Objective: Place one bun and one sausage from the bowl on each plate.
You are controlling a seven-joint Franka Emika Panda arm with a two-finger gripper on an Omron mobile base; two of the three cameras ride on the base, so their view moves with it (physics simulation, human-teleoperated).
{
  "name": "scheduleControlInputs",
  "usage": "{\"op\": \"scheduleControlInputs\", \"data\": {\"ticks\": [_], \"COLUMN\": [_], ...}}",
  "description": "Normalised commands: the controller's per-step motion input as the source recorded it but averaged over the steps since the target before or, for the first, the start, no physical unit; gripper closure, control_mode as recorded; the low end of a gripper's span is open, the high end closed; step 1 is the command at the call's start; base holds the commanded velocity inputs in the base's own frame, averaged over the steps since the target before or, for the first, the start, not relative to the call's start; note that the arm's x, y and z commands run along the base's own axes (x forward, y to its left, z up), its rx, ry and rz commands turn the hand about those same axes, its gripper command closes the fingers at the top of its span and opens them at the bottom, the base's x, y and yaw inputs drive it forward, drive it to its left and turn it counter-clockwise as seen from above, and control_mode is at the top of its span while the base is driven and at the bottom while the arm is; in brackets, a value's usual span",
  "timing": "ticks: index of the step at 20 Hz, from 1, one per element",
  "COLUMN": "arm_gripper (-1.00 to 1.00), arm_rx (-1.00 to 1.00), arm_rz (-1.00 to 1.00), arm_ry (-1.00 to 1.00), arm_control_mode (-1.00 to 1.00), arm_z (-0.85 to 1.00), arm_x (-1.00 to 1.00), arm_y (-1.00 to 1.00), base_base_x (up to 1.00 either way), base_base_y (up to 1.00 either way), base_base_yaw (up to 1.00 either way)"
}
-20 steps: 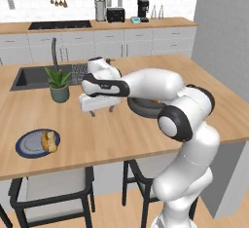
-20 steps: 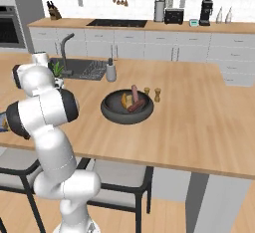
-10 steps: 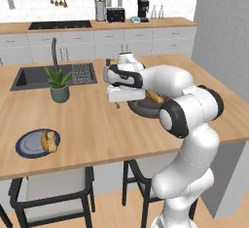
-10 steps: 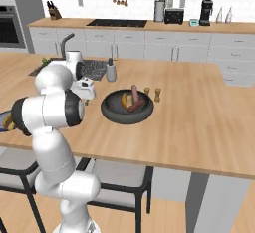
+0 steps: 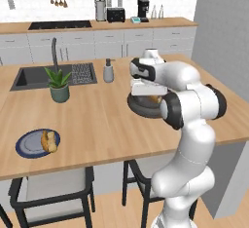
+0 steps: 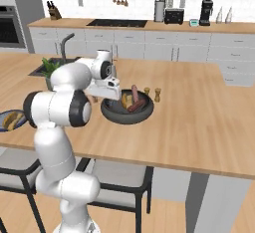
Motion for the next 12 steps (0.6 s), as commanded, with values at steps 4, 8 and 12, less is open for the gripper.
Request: {"op": "scheduleControlInputs", "data": {"ticks": [4, 8, 12], "arm_gripper": [-1.0, -1.0, -1.0], "arm_rx": [0.0, 0.0, 0.0], "arm_rz": [-0.19, -0.09, 0.01], "arm_ry": [0.0, 0.0, 0.0], "arm_control_mode": [-1.0, -1.0, -1.0], "arm_z": [0.0, -0.03, -0.07], "arm_x": [0.0, 0.13, 0.53], "arm_y": [-1.0, -0.71, -0.11], "base_base_x": [0.0, 0.0, 0.0], "base_base_y": [0.0, 0.0, 0.0], "base_base_yaw": [0.0, 0.0, 0.0]}}
